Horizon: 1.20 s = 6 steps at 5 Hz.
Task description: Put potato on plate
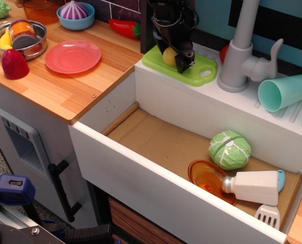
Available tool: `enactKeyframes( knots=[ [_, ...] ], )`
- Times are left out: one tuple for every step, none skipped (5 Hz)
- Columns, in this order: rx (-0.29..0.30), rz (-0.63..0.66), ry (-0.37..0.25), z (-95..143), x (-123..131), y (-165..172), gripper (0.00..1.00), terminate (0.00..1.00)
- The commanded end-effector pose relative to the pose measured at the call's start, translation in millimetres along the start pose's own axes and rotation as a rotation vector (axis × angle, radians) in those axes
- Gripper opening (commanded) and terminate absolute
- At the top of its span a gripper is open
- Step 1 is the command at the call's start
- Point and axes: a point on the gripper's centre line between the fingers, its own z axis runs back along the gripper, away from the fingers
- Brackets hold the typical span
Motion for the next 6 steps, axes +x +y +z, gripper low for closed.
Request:
enactKeyframes(
  knots=[
    [0.029,-0.016,-0.020,11,7,19,0.00,0.00],
    [0.026,-0.029,0.014,27,9,19,0.00,0.00],
    [0.053,-0.010,0.101,67,14,14,0.00,0.00],
    [0.084,0.059,0.171,95,-8,14,0.00,0.00],
    [0.128,0.098,0.227,112,-35,36,0.00,0.00],
    [0.103,0.066,0.271,111,-54,62,0.00,0.00]
  ],
)
